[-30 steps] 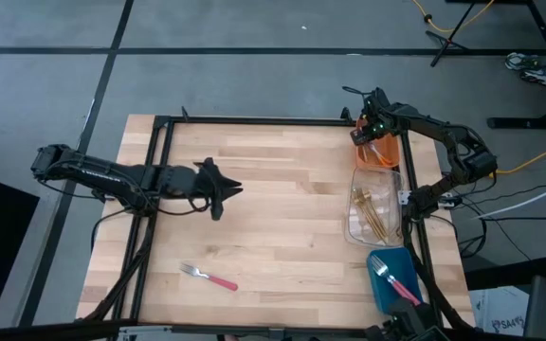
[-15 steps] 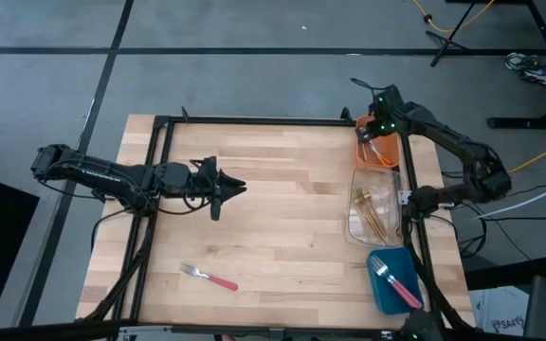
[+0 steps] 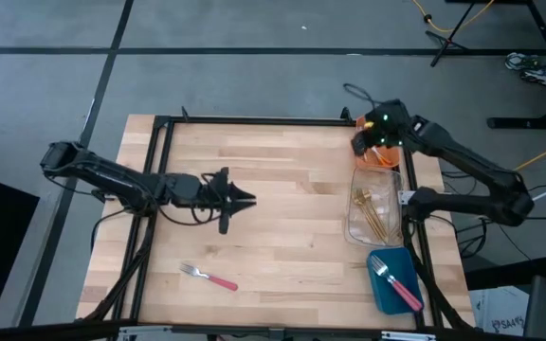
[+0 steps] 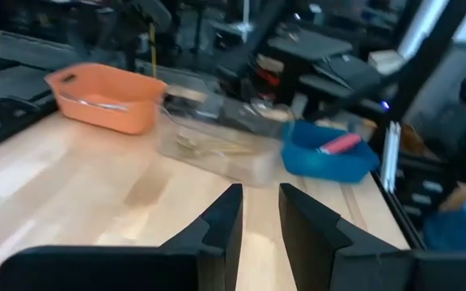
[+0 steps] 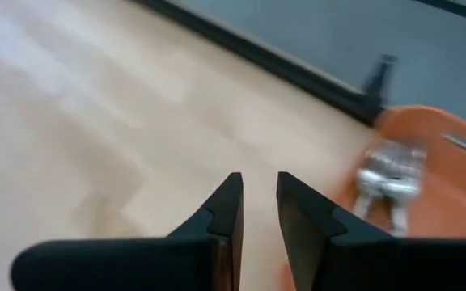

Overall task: Sort silverware by color (type)
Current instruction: Put the pink fork into the blue bin

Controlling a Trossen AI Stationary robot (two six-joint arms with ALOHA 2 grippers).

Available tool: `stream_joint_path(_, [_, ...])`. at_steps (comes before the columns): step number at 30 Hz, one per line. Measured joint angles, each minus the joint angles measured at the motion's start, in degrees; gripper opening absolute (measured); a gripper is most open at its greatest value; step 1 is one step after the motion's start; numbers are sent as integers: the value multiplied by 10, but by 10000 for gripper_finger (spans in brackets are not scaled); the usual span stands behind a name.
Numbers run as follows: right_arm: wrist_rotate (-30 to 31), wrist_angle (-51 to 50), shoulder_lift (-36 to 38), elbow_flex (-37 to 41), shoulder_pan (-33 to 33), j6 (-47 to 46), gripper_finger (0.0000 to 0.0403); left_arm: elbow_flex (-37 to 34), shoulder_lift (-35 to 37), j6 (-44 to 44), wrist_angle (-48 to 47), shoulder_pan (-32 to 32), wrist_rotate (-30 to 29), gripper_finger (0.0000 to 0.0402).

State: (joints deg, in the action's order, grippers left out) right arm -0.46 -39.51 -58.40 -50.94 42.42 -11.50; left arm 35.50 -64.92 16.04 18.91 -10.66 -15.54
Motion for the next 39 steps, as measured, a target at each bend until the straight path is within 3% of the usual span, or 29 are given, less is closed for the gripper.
stream_joint_path(10, [91, 5, 8, 0, -240, -64, 67, 35, -80, -1, -6, -98, 0, 77])
stream_joint_path(18, [154, 5, 8, 0, -366, -111, 67, 61, -115, 73, -97, -195, -4, 77])
stream_joint_path(27, [190, 5, 8, 0, -434, -114, 67, 61, -146, 157, -220, -299, 2, 77])
stream_joint_path(34, [194, 4, 7, 0, -440, -114, 67, 61, -172, 256, -307, -355, 11, 77])
stream_joint_path(39, [194, 4, 7, 0, -439, -114, 67, 61, -198, 274, -327, -375, 48, 77])
